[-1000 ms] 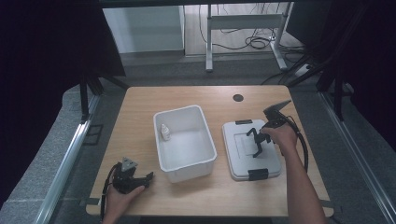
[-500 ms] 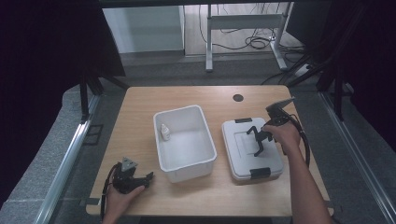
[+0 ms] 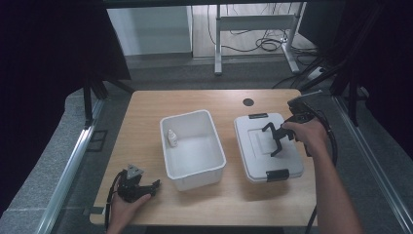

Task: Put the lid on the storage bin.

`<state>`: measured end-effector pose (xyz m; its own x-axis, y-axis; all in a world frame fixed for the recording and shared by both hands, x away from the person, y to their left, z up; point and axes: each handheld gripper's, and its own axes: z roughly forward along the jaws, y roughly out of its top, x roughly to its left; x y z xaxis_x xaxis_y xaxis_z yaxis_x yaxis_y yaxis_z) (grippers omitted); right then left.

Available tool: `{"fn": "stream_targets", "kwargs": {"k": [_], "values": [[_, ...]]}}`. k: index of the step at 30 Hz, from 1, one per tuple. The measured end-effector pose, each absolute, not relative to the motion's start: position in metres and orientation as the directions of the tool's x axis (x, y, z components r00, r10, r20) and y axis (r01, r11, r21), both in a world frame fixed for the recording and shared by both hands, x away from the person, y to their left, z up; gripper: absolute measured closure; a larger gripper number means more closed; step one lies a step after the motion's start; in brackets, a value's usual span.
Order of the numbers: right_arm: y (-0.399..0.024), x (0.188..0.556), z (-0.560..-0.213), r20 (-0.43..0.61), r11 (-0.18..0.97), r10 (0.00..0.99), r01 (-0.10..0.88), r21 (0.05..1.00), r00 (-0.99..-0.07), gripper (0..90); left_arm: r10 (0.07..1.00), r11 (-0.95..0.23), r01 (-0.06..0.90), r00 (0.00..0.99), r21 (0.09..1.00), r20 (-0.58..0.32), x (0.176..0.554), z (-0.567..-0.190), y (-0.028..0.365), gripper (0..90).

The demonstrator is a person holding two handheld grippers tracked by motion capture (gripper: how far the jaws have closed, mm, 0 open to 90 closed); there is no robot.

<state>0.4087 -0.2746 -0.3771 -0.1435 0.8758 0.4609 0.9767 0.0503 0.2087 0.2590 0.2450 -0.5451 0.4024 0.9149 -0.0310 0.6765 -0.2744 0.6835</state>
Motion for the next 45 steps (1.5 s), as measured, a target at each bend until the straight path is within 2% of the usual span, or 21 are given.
{"fn": "stream_targets", "kwargs": {"k": [15,34,45], "values": [[-0.278,0.402,-0.357,0.507,0.024,0.850,0.972,0.234,-0.143,84.9,0.915,-0.274,0.677,0.403,0.683,-0.032,0.259,-0.545,0.245,12.7],[-0.258,0.395,-0.322,0.533,0.062,0.816,0.951,0.302,-0.223,84.9,0.915,-0.274,0.678,0.402,0.682,-0.032,0.258,-0.545,0.245,12.8],[-0.242,0.396,-0.315,0.538,0.090,0.802,0.944,0.317,-0.258,84.8,0.915,-0.274,0.678,0.402,0.682,-0.031,0.258,-0.545,0.245,12.8]]}}
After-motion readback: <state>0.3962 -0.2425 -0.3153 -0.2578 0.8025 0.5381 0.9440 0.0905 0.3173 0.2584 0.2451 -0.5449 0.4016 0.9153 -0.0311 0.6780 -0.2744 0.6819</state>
